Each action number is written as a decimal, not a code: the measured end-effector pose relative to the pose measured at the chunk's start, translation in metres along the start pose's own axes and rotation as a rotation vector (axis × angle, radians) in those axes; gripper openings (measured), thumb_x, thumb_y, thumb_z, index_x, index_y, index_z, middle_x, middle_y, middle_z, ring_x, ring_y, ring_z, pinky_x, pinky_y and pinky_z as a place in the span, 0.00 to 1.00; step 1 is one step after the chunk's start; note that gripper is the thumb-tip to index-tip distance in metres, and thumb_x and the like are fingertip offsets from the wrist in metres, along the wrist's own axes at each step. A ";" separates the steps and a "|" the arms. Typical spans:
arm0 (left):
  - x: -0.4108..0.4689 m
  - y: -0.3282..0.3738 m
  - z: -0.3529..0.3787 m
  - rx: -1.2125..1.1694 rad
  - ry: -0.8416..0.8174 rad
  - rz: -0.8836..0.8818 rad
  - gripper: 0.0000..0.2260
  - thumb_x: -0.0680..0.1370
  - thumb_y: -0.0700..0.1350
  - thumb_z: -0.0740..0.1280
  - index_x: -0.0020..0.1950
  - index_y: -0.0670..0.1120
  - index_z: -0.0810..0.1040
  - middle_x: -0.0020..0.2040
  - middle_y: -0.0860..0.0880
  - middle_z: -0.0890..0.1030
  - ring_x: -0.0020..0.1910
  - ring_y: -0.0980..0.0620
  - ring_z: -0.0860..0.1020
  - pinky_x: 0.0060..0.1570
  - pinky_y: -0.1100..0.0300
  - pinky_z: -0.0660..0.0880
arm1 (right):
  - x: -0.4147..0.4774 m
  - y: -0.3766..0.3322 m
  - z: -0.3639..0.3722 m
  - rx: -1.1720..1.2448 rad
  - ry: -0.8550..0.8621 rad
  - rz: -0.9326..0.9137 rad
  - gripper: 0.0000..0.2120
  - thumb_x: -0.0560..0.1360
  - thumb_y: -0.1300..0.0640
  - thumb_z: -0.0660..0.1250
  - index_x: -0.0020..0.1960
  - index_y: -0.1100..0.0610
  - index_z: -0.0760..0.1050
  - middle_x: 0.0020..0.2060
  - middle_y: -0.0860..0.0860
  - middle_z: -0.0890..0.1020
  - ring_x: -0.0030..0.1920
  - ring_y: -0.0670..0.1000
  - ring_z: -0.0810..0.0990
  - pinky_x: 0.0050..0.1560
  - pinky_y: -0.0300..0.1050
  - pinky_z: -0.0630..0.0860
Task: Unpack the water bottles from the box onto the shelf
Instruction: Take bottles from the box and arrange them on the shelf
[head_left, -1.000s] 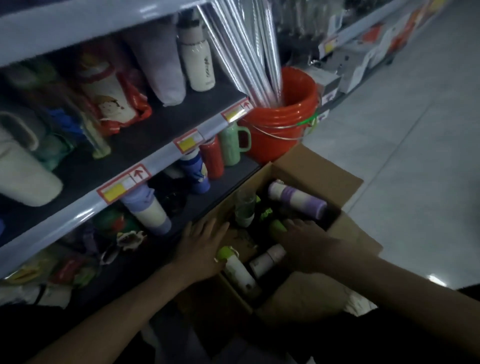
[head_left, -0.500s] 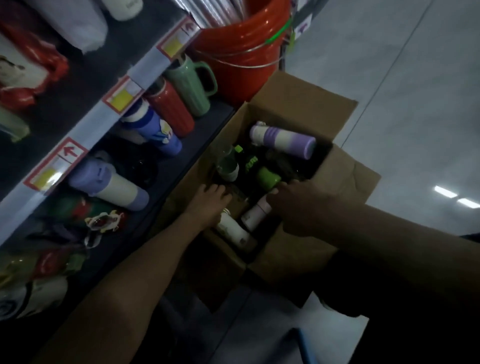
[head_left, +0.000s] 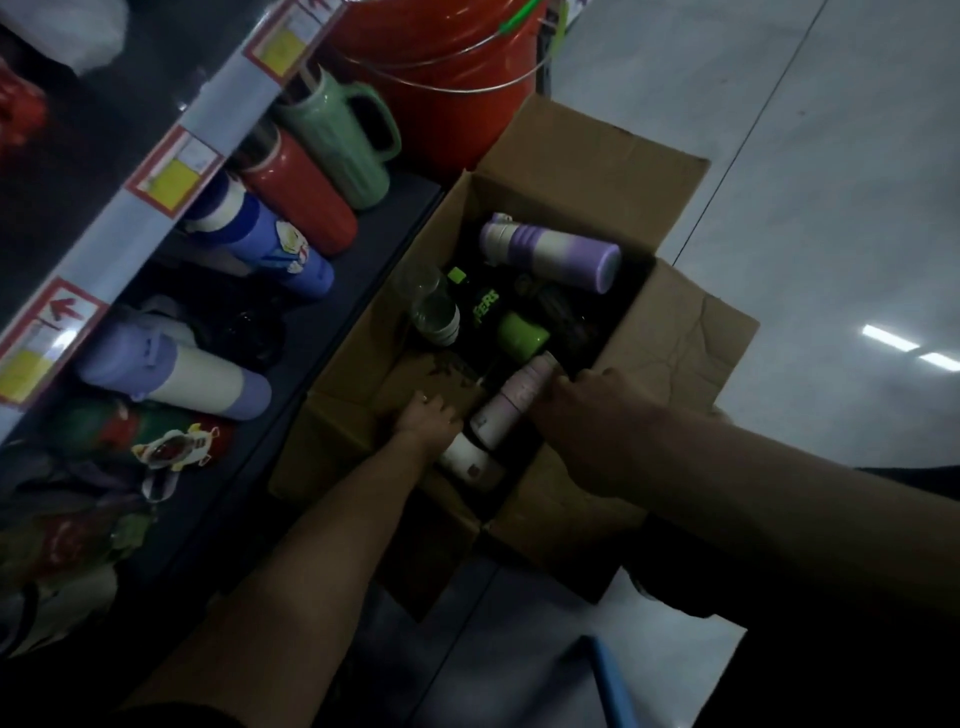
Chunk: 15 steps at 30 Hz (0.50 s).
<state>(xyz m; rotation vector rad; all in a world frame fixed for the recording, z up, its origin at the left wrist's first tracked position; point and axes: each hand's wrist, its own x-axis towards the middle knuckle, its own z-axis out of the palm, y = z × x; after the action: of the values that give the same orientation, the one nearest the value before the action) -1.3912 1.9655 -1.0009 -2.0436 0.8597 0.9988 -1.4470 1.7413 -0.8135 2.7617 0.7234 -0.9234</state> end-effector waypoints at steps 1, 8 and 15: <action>0.002 0.002 0.000 0.016 0.005 0.004 0.21 0.84 0.45 0.59 0.78 0.45 0.65 0.77 0.42 0.65 0.76 0.39 0.63 0.74 0.42 0.59 | 0.000 -0.001 -0.001 -0.011 0.002 -0.007 0.23 0.81 0.51 0.62 0.75 0.54 0.67 0.70 0.56 0.72 0.64 0.57 0.76 0.52 0.49 0.71; 0.002 -0.005 -0.014 0.065 0.061 0.075 0.18 0.82 0.42 0.63 0.71 0.43 0.73 0.71 0.42 0.74 0.71 0.41 0.69 0.74 0.44 0.59 | 0.001 -0.013 -0.004 -0.028 -0.018 -0.076 0.19 0.82 0.52 0.61 0.72 0.51 0.70 0.68 0.55 0.74 0.65 0.57 0.76 0.59 0.49 0.73; -0.028 -0.032 -0.026 0.137 0.096 0.062 0.20 0.75 0.52 0.73 0.65 0.48 0.78 0.64 0.46 0.79 0.65 0.45 0.75 0.70 0.45 0.62 | 0.001 -0.022 -0.011 -0.110 -0.008 -0.098 0.19 0.82 0.55 0.60 0.72 0.53 0.69 0.69 0.56 0.74 0.66 0.58 0.75 0.59 0.49 0.73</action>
<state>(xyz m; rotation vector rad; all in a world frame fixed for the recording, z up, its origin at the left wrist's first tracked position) -1.3694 1.9693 -0.9563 -1.9719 1.0195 0.8560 -1.4509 1.7642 -0.8045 2.6468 0.8877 -0.8840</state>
